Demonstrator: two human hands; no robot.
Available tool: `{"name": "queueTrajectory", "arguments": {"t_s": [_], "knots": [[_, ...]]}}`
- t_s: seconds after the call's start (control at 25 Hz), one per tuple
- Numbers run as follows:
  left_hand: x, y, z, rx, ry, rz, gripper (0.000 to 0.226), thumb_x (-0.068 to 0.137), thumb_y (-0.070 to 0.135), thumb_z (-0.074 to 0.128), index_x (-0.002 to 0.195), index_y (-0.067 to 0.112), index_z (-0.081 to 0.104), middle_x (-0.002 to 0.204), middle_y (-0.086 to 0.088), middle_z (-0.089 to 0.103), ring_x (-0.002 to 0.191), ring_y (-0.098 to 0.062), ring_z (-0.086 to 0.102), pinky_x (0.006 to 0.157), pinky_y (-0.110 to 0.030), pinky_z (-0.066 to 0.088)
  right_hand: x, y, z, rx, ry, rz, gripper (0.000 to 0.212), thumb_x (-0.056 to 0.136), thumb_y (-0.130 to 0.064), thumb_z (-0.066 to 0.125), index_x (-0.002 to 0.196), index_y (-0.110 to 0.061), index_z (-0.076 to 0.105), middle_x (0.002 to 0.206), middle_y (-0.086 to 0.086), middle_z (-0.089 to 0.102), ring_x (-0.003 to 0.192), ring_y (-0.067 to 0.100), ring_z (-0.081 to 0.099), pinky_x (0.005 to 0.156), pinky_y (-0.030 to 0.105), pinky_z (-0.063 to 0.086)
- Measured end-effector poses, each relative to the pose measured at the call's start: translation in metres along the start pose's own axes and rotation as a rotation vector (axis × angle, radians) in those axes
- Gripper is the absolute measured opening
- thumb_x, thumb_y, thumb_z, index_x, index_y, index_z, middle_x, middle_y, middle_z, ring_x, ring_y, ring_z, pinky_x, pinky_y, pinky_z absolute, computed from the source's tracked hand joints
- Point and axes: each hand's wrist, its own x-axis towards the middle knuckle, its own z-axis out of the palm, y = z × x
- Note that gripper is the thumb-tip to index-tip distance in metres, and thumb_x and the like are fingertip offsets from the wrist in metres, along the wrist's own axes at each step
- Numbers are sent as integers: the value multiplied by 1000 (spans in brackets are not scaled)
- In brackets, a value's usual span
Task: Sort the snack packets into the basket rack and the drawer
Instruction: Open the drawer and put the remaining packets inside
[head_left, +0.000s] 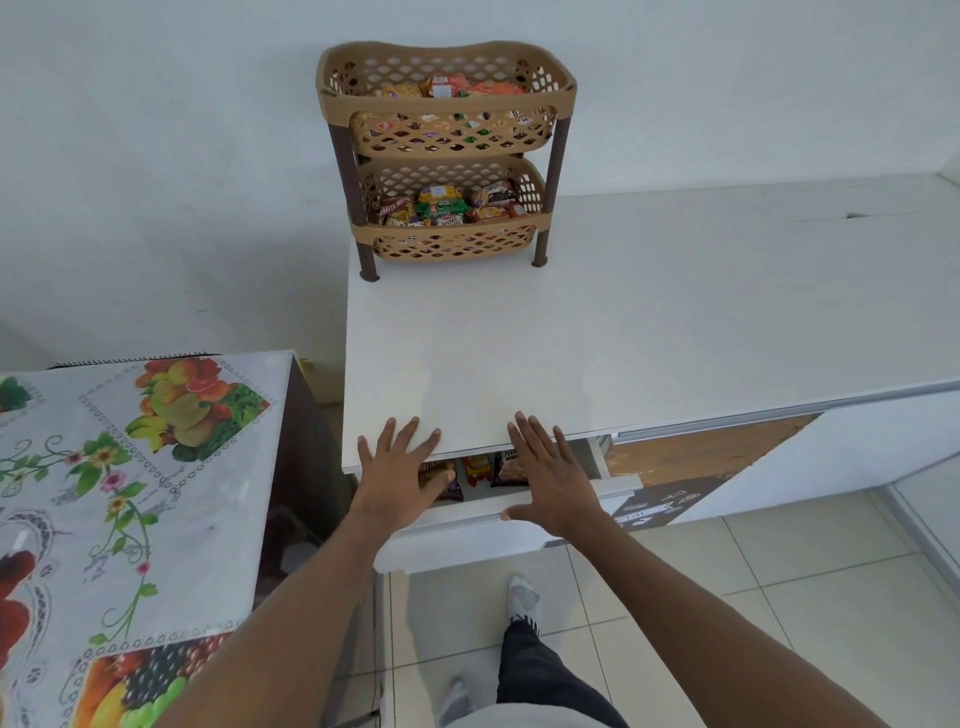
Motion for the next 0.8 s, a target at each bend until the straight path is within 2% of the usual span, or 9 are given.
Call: {"name": "queueTrajectory", "arguments": {"t_s": [0.12, 0.24, 0.48, 0.64, 0.8], "knots": [[-1, -3, 1, 52, -20, 37, 92, 91, 87, 37, 168, 42, 14, 179, 3, 2, 165, -33, -7, 126, -68, -2, 7, 0, -1, 31, -13, 34, 110, 91, -70, 57, 166, -22, -9, 173, 2, -16, 160, 22, -13, 131, 46, -5], [-2, -3, 3, 107, -41, 35, 98, 89, 85, 45, 168, 40, 9, 179, 1, -3, 164, -35, -10, 125, -70, -2, 10, 1, 0, 39, 26, 45, 90, 98, -58, 56, 167, -28, 6, 175, 0, 0, 162, 20, 0, 131, 44, 1], [0, 8, 6, 60, 29, -25, 74, 100, 57, 58, 164, 38, 27, 176, 2, 13, 165, -33, 2, 127, -70, 6, 18, 5, -4, -3, 111, 49, 64, 101, -38, 59, 160, -32, 34, 168, -4, 30, 153, 18, 30, 126, 38, 20], [1, 12, 6, 54, 69, -47, 62, 104, 48, 55, 161, 38, 33, 174, 4, 20, 164, -32, 9, 128, -68, 10, 21, 3, -8, -45, 161, 67, 52, 96, -25, 66, 146, -28, 54, 153, -1, 52, 138, 23, 51, 115, 42, 37], [7, 19, 6, 86, 81, -67, 56, 108, 40, 51, 161, 37, 35, 174, 3, 24, 164, -32, 13, 127, -68, 12, 26, -1, -8, -64, 177, 81, 45, 91, -14, 68, 134, -26, 61, 138, -2, 60, 121, 25, 59, 106, 41, 43]]}}
